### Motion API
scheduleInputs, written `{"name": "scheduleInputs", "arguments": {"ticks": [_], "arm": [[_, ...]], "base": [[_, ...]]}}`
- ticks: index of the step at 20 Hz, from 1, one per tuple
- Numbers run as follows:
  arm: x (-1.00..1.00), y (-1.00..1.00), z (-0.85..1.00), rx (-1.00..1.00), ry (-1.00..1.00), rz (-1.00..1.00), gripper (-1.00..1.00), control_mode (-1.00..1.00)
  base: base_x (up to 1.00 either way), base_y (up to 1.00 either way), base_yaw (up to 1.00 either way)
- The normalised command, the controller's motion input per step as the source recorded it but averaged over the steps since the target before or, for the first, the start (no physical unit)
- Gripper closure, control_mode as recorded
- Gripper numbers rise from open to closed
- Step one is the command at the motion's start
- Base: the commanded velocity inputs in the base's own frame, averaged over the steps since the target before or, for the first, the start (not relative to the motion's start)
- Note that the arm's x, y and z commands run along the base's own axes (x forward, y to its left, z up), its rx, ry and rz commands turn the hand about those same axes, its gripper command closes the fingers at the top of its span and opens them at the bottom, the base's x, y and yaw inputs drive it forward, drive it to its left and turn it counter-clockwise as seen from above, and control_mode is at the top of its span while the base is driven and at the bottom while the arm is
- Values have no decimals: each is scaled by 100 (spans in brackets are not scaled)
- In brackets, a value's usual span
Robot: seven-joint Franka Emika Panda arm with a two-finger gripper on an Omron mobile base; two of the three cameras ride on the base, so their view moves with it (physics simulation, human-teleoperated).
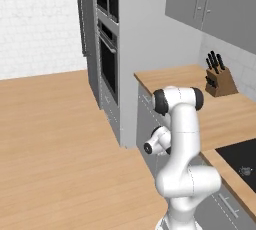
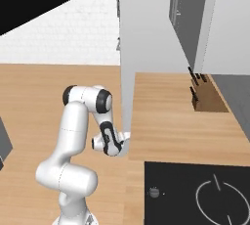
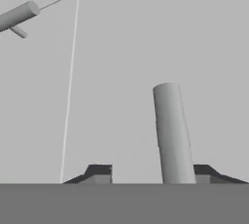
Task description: Take a straw from the drawer in front and place it inside the glass cup on the dining counter.
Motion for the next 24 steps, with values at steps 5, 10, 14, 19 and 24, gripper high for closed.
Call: {"name": "scheduleInputs", "arguments": {"ticks": [5,10,14,19,24], "arm": [[1,7,0,0,0,0,100,-100],[-1,37,2,0,0,0,100,-100],[-16,70,0,0,0,0,100,-100],[-3,98,0,-1,0,1,100,-100],[-5,100,0,0,0,4,100,-100]], "base": [[0,0,0],[0,0,0],[0,0,0],[0,0,0],[0,0,0]]}}
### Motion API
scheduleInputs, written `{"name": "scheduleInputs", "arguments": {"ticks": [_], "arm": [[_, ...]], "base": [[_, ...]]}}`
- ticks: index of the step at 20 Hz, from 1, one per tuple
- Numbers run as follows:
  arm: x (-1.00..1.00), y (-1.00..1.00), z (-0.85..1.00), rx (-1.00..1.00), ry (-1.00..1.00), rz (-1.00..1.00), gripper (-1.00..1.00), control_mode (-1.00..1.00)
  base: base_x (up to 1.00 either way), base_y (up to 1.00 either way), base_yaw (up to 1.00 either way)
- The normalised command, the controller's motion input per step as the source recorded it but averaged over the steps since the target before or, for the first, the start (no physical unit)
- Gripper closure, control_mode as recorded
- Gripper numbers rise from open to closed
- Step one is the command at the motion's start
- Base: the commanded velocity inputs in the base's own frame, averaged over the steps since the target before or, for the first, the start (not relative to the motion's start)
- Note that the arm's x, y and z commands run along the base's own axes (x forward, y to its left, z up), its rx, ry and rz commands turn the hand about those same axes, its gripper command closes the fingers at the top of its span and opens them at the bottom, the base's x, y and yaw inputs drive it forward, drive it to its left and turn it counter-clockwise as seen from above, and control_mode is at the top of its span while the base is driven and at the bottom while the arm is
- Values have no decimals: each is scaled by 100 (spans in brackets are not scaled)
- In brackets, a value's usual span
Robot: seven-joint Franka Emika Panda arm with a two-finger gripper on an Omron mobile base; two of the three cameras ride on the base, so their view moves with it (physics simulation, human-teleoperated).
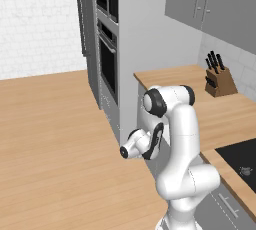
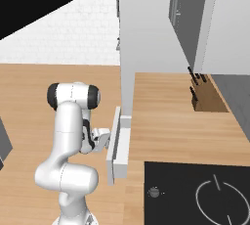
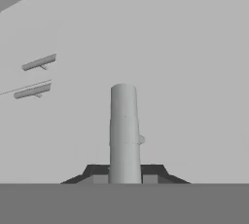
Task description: Take a straw from the drawer in front and place it inside the glass cup on the dining counter.
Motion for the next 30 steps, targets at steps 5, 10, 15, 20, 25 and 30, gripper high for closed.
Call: {"name": "scheduleInputs", "arguments": {"ticks": [5,10,15,20,25,30], "arm": [[-1,98,-1,0,0,5,100,-100],[-2,89,-7,0,4,0,-100,-100],[0,37,-2,0,6,4,-100,-100],[-5,16,13,0,0,1,-100,-100],[-22,25,33,2,-1,0,-100,-100],[-15,7,71,10,-2,-3,-100,-100]], "base": [[0,0,0],[0,0,0],[0,0,0],[0,0,0],[0,0,0],[0,0,0]]}}
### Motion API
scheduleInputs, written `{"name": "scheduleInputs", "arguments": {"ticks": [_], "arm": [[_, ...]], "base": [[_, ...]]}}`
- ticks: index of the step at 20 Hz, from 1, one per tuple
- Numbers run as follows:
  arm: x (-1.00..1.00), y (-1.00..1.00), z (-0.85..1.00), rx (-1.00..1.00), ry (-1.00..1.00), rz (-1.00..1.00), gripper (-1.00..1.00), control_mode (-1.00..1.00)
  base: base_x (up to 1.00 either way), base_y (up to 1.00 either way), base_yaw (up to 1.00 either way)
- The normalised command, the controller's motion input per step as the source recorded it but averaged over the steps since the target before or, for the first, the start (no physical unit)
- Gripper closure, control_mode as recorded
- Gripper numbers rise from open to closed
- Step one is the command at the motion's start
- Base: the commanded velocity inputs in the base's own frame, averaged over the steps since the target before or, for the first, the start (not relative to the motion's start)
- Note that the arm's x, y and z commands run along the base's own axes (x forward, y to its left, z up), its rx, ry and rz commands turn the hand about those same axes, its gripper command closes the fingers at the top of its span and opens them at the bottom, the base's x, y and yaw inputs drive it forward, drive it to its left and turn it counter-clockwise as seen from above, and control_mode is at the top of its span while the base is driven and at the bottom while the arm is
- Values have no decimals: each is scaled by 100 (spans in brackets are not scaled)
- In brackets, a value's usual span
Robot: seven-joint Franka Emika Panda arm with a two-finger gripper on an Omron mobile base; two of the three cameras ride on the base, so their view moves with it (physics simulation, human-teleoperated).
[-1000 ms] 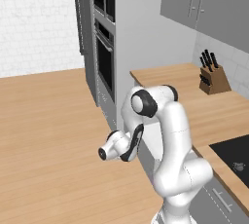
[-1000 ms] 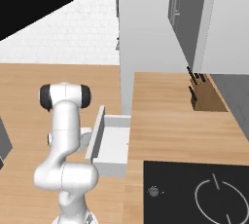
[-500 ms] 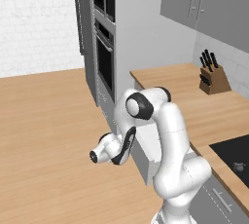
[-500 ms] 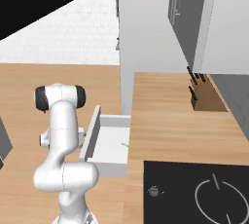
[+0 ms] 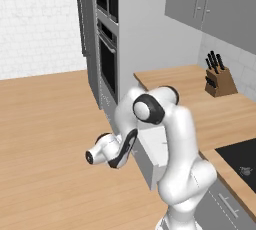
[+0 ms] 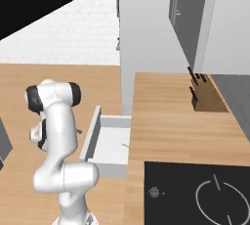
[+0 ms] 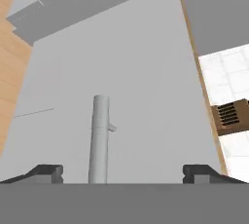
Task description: Take a straw from the drawer in front and place it inside the glass cup on the dining counter.
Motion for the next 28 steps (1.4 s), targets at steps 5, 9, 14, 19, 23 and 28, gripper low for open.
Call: {"name": "scheduleInputs", "arguments": {"ticks": [5,9,14,19,23,28], "arm": [[-2,-5,74,19,-3,-11,-100,-100],[0,-29,63,31,-9,-15,-100,-100],[0,-50,63,38,-11,-8,-100,-100],[0,-72,31,47,-4,-8,-100,-100],[0,-80,11,54,0,-17,-100,-100],[2,-70,14,56,1,-19,-100,-100]], "base": [[0,0,0],[0,0,0],[0,0,0],[0,0,0],[0,0,0],[0,0,0]]}}
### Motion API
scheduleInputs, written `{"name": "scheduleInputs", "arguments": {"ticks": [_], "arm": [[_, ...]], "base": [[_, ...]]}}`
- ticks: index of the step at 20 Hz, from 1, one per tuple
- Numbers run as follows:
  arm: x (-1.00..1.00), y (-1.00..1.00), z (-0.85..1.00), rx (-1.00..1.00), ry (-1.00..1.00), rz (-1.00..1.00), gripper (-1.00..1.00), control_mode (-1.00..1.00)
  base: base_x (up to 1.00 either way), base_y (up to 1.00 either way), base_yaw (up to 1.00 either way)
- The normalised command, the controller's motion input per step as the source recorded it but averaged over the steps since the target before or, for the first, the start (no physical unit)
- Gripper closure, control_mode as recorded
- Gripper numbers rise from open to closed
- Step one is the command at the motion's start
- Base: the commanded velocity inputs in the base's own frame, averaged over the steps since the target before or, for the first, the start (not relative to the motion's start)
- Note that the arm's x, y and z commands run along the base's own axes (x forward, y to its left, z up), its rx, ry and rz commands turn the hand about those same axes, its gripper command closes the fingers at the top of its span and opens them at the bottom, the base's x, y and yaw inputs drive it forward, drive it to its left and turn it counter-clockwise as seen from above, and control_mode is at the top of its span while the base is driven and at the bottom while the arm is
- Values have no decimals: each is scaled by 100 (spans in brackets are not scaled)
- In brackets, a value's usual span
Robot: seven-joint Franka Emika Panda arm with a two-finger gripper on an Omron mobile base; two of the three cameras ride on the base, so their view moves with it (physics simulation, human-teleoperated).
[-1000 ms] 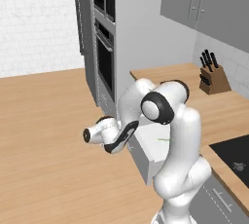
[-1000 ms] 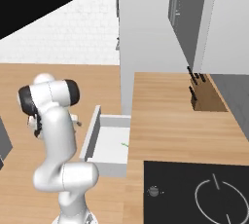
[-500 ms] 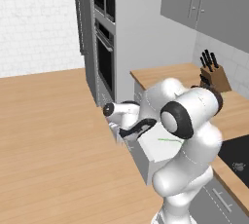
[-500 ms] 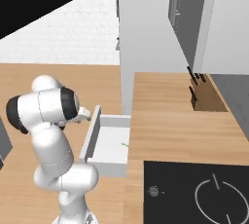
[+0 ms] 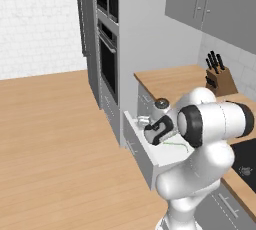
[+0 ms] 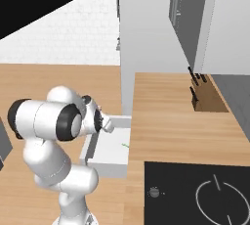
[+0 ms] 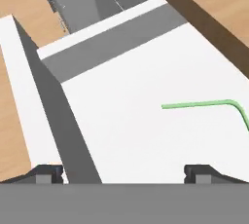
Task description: Take a straw from the drawer in front and place it inside the glass cup on the dining counter.
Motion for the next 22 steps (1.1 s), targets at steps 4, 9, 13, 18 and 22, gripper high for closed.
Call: {"name": "scheduleInputs", "arguments": {"ticks": [4,9,13,18,22], "arm": [[16,-30,0,47,18,-23,-100,-100],[43,-1,0,30,30,-13,-100,-100],[39,12,0,10,27,-1,-100,-100],[30,42,0,2,19,0,-100,-100],[40,57,1,1,12,0,-100,-100]], "base": [[0,0,0],[0,0,0],[0,0,0],[0,0,0],[0,0,0]]}}
